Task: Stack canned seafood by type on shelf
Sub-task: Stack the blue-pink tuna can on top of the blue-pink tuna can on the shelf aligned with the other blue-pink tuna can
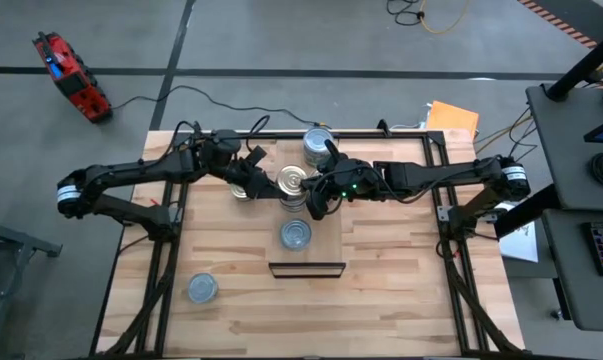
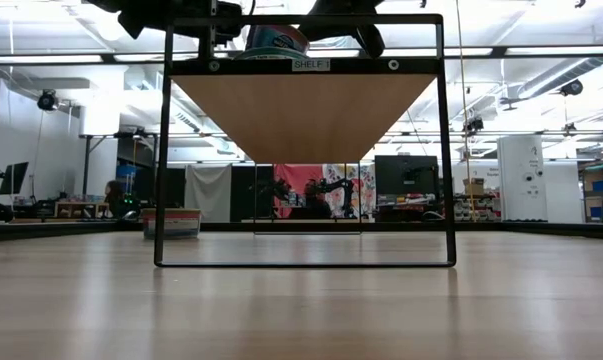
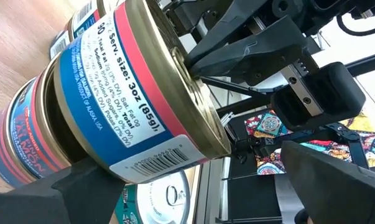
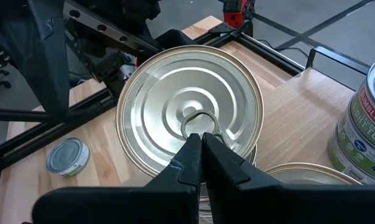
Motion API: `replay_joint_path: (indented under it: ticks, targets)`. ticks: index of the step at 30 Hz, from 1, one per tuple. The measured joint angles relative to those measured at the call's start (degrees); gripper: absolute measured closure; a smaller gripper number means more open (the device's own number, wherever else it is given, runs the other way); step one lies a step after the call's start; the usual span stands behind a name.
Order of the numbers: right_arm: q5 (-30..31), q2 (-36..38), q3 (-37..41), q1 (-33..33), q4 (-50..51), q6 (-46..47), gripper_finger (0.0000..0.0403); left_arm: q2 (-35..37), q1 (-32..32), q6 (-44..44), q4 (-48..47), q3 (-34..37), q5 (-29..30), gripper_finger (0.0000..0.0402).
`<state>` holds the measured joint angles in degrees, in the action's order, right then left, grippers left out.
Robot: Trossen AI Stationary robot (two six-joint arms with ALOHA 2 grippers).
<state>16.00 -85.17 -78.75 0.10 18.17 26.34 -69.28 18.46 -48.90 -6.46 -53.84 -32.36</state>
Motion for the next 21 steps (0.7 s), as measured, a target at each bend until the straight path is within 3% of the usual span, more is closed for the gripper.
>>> replay_joint_path:
  ticks: [21]
  targets:
    - [-0.1, 0.35, 0.01, 0.0, 0.2, -0.68, 0.0394, 0.11, 0.02, -5.27, -0.17, 0.09, -4.69, 0.0004]
